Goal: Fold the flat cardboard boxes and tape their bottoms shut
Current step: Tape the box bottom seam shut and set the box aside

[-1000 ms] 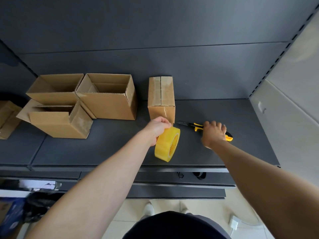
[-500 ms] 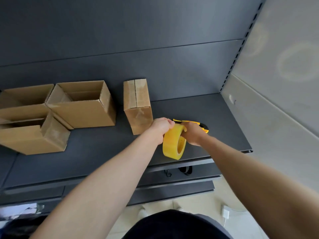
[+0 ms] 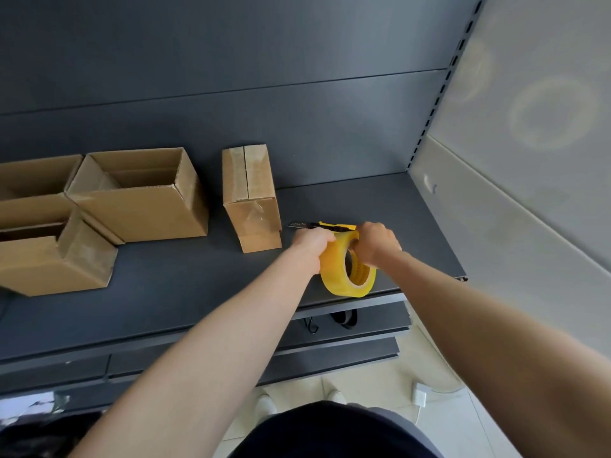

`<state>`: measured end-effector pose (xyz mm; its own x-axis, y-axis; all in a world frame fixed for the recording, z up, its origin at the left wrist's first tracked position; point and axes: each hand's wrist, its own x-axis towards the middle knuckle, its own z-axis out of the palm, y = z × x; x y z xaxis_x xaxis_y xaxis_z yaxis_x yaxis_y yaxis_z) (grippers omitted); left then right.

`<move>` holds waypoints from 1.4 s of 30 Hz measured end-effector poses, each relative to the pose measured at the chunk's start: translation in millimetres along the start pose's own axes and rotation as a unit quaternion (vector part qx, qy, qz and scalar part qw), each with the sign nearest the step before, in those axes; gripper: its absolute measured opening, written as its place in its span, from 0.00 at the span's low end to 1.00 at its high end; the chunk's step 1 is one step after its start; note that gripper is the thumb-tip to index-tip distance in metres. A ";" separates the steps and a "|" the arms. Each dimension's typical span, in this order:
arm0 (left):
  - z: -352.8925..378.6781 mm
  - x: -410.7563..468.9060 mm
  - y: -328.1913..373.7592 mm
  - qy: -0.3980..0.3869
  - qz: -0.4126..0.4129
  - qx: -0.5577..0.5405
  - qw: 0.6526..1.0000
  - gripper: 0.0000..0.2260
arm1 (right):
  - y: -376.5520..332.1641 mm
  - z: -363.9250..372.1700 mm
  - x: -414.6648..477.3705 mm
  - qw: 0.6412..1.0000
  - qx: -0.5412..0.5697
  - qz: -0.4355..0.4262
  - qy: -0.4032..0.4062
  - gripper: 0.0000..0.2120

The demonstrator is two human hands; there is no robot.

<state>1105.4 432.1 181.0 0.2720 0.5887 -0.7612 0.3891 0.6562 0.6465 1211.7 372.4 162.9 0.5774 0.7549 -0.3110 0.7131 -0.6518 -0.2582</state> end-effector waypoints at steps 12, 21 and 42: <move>-36.6 -15.3 -3.3 0.061 0.113 0.073 0.989 0.07 | -12.4 0.9 15.0 0.988 -0.152 -0.024 0.023 0.13; -101.2 -23.9 21.9 0.294 0.415 0.029 0.860 0.02 | -65.1 -13.3 29.5 0.994 -0.095 -0.042 0.011 0.16; -136.9 18.4 17.4 0.187 0.247 0.252 0.917 0.38 | -184.4 -52.5 84.1 0.977 0.157 -0.145 0.008 0.24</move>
<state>996.7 518.9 185.2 0.2401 0.9376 -0.2513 0.6825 0.0211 0.7306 1149.6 559.9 232.4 0.3766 0.9107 -0.1694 0.6925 -0.3983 -0.6015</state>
